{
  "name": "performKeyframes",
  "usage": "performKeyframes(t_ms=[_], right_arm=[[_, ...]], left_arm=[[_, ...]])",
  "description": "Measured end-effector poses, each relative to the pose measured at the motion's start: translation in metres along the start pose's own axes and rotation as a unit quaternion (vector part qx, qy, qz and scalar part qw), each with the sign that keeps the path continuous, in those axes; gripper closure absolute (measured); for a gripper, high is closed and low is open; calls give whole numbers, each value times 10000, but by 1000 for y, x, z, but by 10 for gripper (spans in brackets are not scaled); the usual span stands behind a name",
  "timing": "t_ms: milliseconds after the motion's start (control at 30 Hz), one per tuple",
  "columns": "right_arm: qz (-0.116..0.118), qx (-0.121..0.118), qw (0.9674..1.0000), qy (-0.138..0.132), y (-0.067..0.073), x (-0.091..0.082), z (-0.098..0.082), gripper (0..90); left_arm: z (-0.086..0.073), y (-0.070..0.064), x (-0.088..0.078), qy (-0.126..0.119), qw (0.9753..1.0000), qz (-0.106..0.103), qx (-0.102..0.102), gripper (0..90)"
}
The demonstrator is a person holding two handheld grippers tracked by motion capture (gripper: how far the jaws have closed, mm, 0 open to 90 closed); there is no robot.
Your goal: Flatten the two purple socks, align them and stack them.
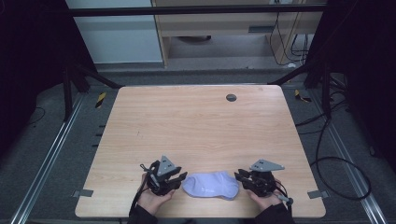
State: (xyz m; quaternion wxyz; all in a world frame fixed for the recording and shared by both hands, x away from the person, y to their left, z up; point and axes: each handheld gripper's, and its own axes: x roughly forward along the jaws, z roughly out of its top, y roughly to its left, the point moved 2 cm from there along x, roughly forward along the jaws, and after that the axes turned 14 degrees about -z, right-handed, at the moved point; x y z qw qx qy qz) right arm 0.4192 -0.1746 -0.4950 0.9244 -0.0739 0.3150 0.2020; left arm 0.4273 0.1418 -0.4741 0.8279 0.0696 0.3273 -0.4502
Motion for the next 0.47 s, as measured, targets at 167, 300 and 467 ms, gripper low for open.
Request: performKeyframes(t_ms=[167, 300, 467], right_arm=[[-453, 270, 9984, -211, -26, -3, -2, 537], [-644, 511, 9964, -219, -45, -1, -6, 380], [-747, 631, 9950, -212, -57, 1, -10, 294]], left_arm=[[-6, 24, -14, -222, 9992, 168, -288, 507], [-14, 43, -25, -339, 9977, 354, -468, 434], [-26, 65, -37, -313, 9956, 593, -655, 370]])
